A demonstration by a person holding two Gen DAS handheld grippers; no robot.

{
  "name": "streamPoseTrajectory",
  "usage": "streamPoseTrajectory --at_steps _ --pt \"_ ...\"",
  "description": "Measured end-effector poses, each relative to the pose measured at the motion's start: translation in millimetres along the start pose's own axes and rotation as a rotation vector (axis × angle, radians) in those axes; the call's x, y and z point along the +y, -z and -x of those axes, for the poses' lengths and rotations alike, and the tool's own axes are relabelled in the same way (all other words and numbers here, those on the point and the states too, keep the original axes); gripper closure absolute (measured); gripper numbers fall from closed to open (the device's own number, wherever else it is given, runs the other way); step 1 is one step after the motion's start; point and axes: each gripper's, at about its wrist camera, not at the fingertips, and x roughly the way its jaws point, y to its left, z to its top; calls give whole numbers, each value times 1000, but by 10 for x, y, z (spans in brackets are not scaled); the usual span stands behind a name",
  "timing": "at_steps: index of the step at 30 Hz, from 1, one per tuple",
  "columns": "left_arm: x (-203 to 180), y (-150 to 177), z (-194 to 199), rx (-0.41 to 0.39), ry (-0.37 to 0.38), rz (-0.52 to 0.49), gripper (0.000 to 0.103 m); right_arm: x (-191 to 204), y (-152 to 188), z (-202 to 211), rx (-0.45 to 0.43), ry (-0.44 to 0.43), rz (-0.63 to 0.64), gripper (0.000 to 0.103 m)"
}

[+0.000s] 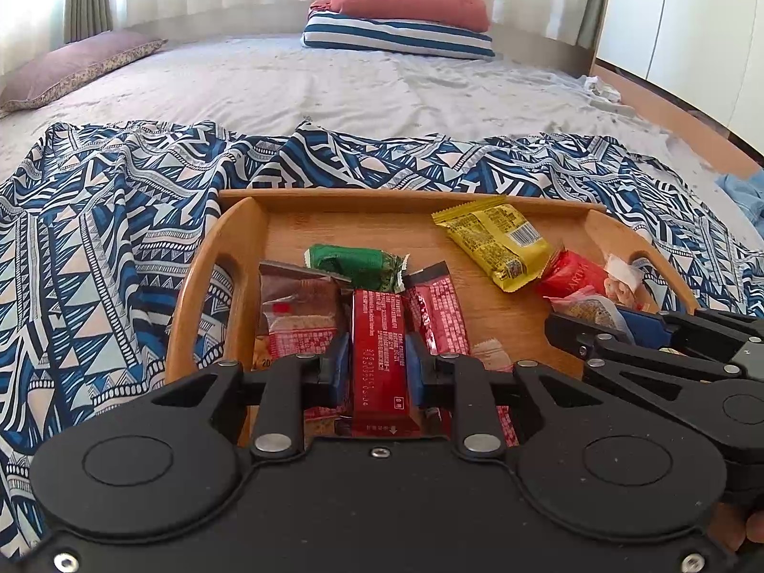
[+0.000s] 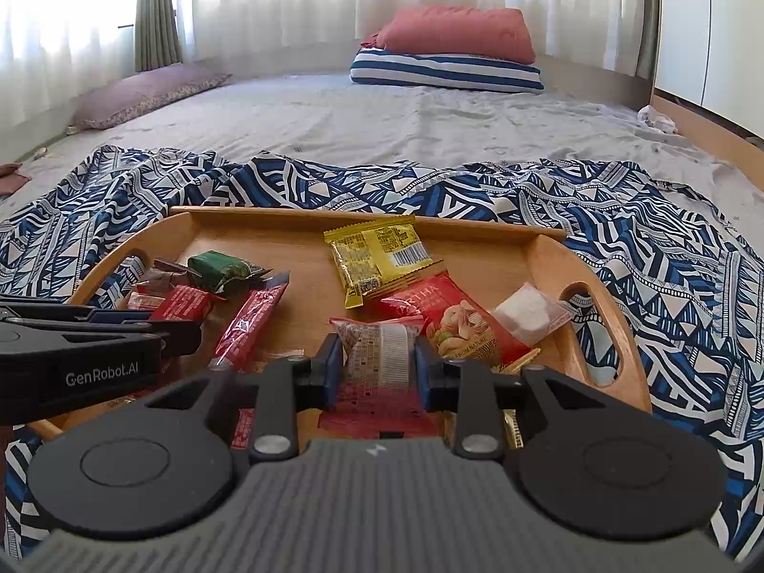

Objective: Organize snacks
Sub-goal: 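Carry the red bar and pink snack onto the tray and lower them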

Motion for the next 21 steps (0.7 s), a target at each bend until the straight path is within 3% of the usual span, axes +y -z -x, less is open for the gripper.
streamPoseTrajectory --at_steps 21 --pt "-54 -31 -199 -5 -30 -16 80 -37 48 -208 20 -13 -18 67"
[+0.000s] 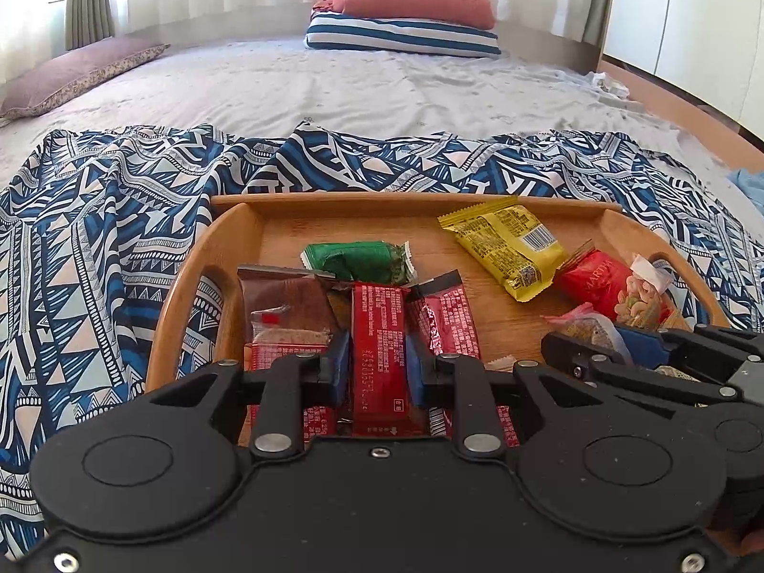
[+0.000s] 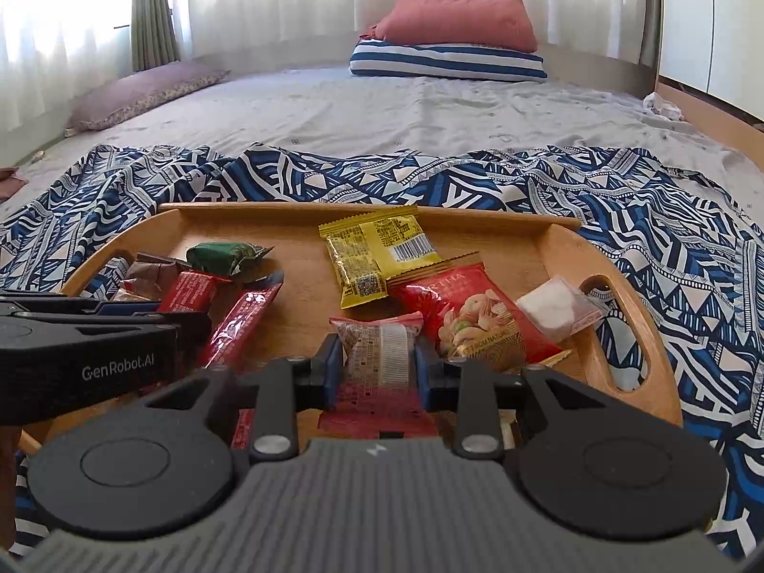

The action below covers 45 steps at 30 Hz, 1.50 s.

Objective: Organize snacks
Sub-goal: 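Carry the red bar and pink snack onto the tray and lower them, then open both tools to release the snacks on the tray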

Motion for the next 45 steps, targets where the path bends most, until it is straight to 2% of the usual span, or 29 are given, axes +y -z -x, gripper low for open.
streamPoseTrajectory --at_steps 15,21,22,24,27,31,37,45 --pt "-42 23 -9 -11 -19 -34 79 4 22 -13 -9 14 8 66" --pt "-42 24 2 -2 -13 -26 72 9 17 -7 -10 14 2 61" --pt "-43 25 6 -1 -14 -26 71 3 18 -2 -12 12 -2 57" --pt "-44 30 15 0 -18 -25 66 -7 15 17 -17 8 -8 53" --pt "-37 37 35 5 -19 -22 65 -7 2 64 -31 7 -4 47" --pt "-33 43 75 8 -22 -24 63 17 -26 143 -54 5 12 44" --pt "-20 28 197 -12 -26 -24 50 32 -56 249 -75 4 17 42" --pt "-10 36 375 -45 -48 -35 26 -27 -63 399 -96 15 -7 39"
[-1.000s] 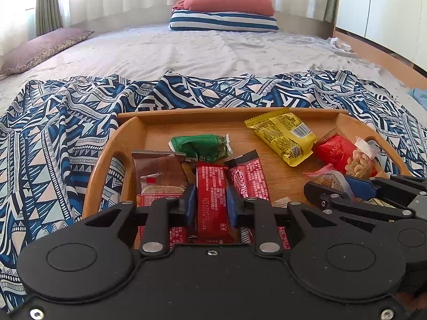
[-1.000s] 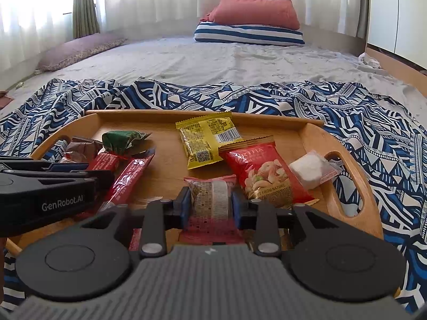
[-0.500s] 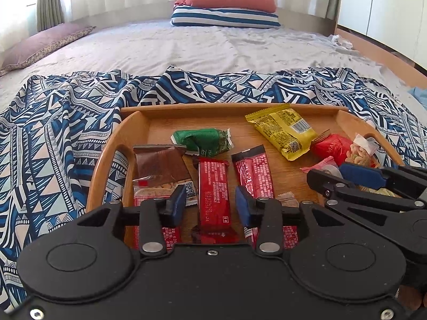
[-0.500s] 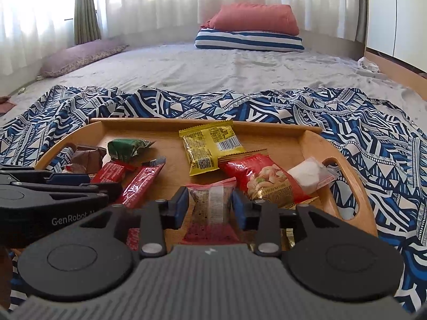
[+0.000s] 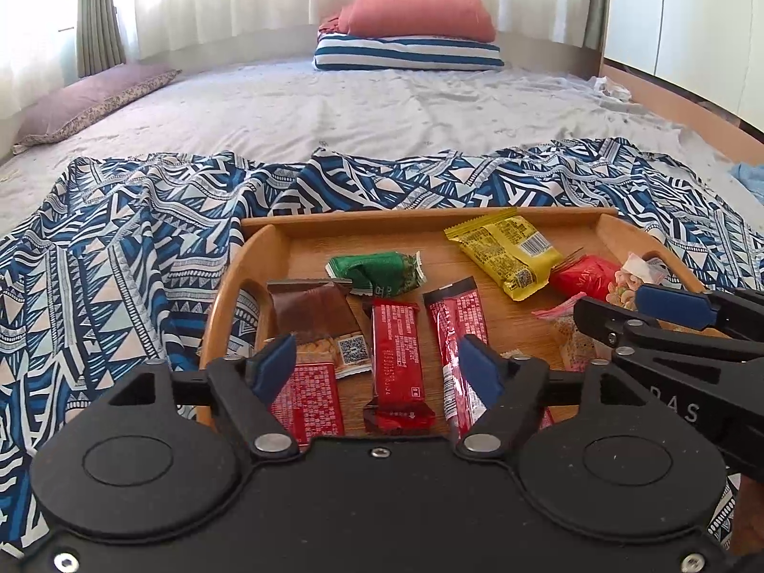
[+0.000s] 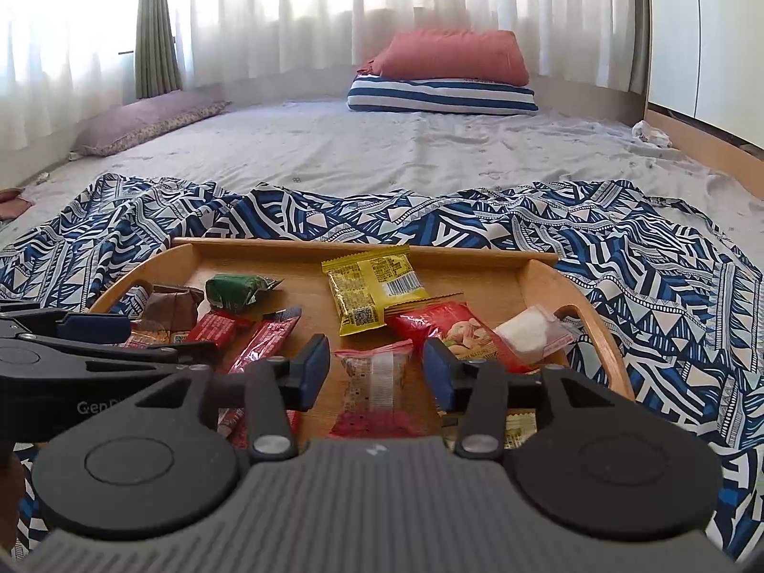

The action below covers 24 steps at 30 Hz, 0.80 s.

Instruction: Organize snacks

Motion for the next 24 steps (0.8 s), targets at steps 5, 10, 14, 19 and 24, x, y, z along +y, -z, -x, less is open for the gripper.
streamPoseTrajectory --at_steps 5,10,14,19,24 --pt "43 -3 92 -10 -2 22 16 -46 -14 92 -13 15 -7 31" --pt "114 4 160 -15 -34 47 0 -110 -29 173 -35 62 -18 10" --pt "147 20 249 -23 -12 55 0 -167 -25 257 -54 58 -31 0" --pt "124 45 373 -33 -25 39 0 -108 -22 368 -65 68 9 0" --pt "152 78 521 -34 -5 53 0 -80 -25 510 -79 62 20 0"
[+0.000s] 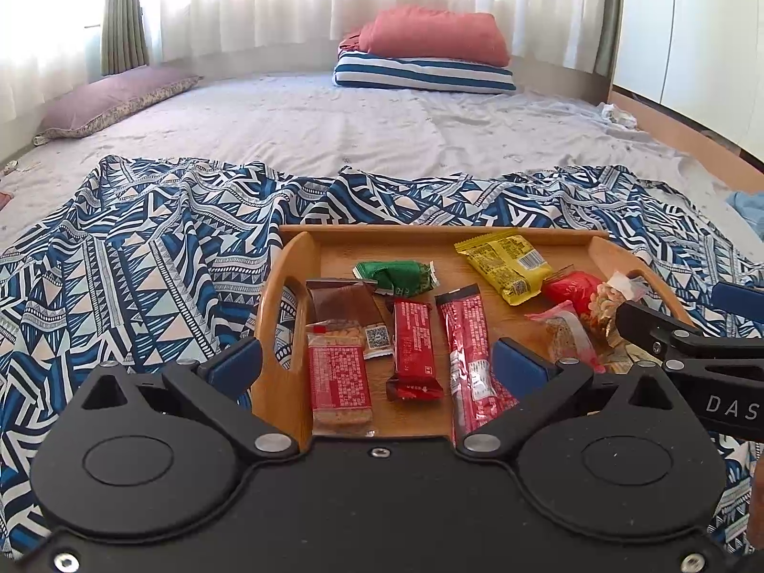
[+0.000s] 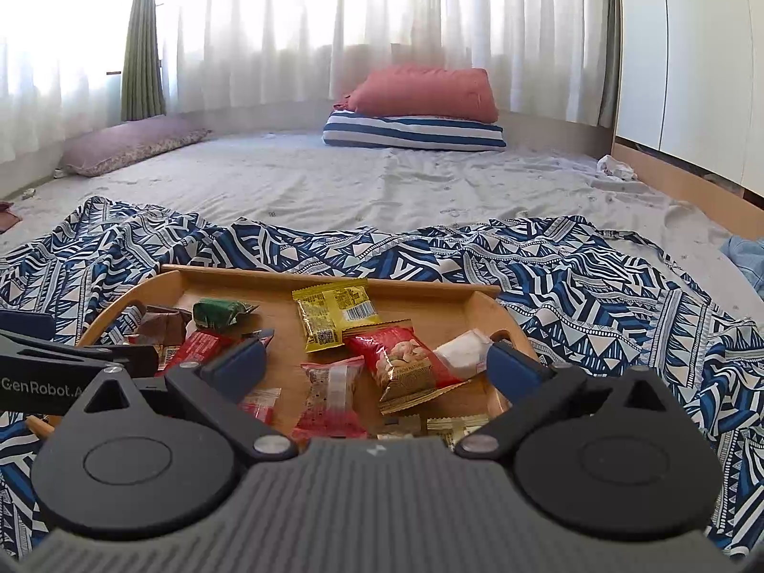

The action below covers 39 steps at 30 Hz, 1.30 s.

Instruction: Organize snacks

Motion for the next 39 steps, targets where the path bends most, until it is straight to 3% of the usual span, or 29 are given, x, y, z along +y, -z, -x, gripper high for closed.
streamPoseTrajectory --at_steps 11,22,39 --pt "29 103 423 -16 52 16 0 -19 45 300 -10 -12 -25 0" --pt "81 416 807 -44 56 50 0 -31 242 564 20 -52 -42 0" --pt "106 1001 869 8 30 58 0 75 761 836 23 -29 -16 0"
